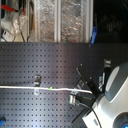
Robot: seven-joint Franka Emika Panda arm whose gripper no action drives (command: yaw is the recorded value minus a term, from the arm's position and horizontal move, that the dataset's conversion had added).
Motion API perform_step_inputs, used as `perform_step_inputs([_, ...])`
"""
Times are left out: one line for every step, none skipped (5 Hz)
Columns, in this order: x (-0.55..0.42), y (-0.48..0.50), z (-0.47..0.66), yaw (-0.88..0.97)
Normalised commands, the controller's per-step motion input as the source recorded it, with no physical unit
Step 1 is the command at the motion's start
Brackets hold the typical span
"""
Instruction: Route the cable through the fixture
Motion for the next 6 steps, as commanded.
perform_step_inputs([0.039, 0.031, 0.00, 0.00])
perform_step_inputs([0.144, -0.001, 0.35, 0.00])
perform_step_inputs([-0.008, -0.003, 0.48, -0.01])
perform_step_inputs([0.025, -0.032, 0.00, 0.00])
perform_step_inputs([-0.337, 0.293, 0.15, 0.35])
perform_step_inputs([-0.021, 0.030, 0.02, 0.00])
